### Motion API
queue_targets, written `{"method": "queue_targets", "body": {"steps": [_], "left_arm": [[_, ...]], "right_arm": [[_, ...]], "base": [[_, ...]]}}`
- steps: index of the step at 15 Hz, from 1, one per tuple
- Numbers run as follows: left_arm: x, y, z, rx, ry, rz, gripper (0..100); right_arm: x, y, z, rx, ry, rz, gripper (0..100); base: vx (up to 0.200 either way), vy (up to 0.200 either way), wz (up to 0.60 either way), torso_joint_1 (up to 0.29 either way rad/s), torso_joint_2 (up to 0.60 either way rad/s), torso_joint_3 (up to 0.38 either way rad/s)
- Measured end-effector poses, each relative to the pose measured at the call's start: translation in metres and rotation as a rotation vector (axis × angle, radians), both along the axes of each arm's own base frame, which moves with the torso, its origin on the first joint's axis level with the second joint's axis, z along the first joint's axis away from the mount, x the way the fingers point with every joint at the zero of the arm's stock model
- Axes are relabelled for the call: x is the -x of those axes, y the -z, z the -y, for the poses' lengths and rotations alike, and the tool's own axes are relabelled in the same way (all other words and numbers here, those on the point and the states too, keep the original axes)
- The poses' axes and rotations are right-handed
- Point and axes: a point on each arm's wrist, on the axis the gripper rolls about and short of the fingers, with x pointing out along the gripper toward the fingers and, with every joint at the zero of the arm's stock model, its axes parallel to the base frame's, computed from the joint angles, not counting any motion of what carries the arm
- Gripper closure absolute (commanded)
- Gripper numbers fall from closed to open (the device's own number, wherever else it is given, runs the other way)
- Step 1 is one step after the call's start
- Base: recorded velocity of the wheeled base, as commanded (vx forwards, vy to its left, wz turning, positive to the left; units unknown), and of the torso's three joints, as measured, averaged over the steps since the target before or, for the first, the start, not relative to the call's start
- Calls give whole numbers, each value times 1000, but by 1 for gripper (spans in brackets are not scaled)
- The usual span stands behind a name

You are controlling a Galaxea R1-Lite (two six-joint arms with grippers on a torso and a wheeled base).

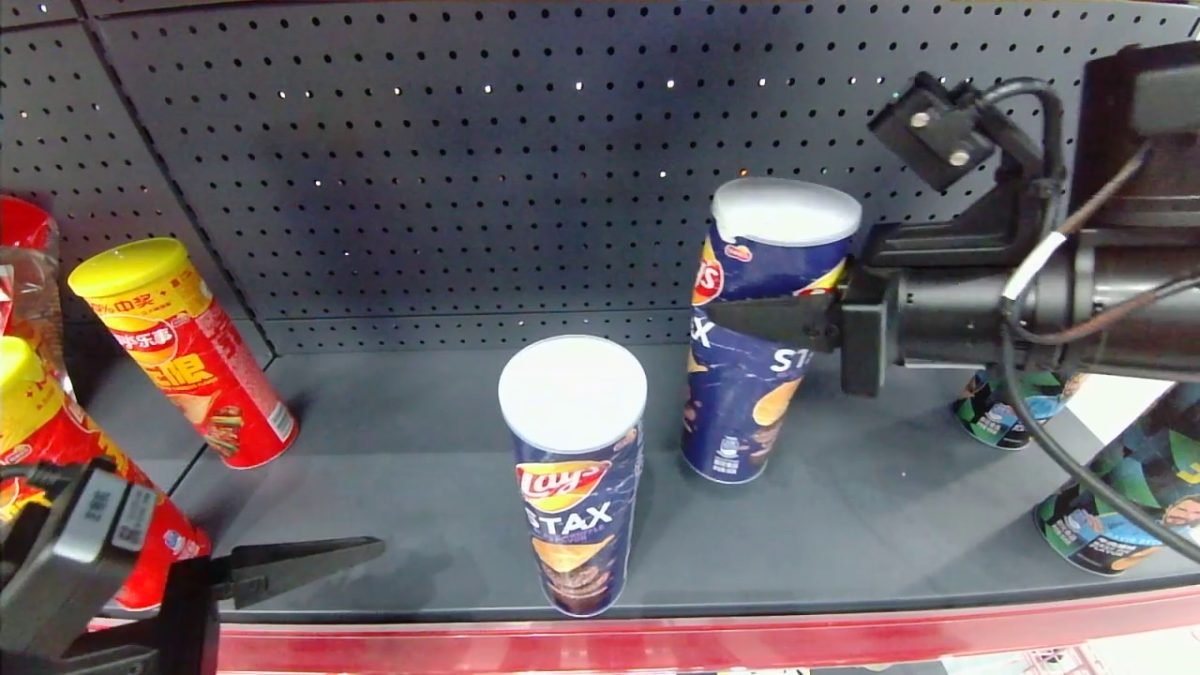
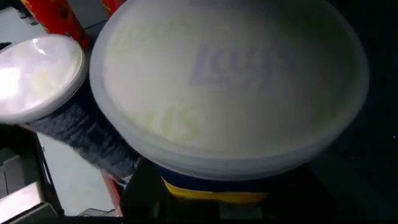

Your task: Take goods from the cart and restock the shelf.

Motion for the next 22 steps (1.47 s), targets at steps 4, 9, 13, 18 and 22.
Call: {"method": "queue_targets", "body": {"steps": [4,9,13,18,22], "left_arm": [[35,9,-26,-23,-93,-65,0],[66,16,-49,-22,-170,-33,0],[72,14,-53,5,-177,5,0],[73,12,-53,13,-177,16,0],[73,12,-53,13,-177,17,0]], "right_arm": [[-36,1,-28,-10,-33,-3,100],[-70,17,-57,-1,-57,-25,100],[-87,35,-68,-9,-56,-20,100],[-90,45,-67,-1,-46,-51,100],[-85,48,-63,6,-41,-74,0]], "base": [[0,0,0,0,0,0],[0,0,0,0,0,0],[0,0,0,0,0,0],[0,0,0,0,0,0],[0,0,0,0,0,0]]}}
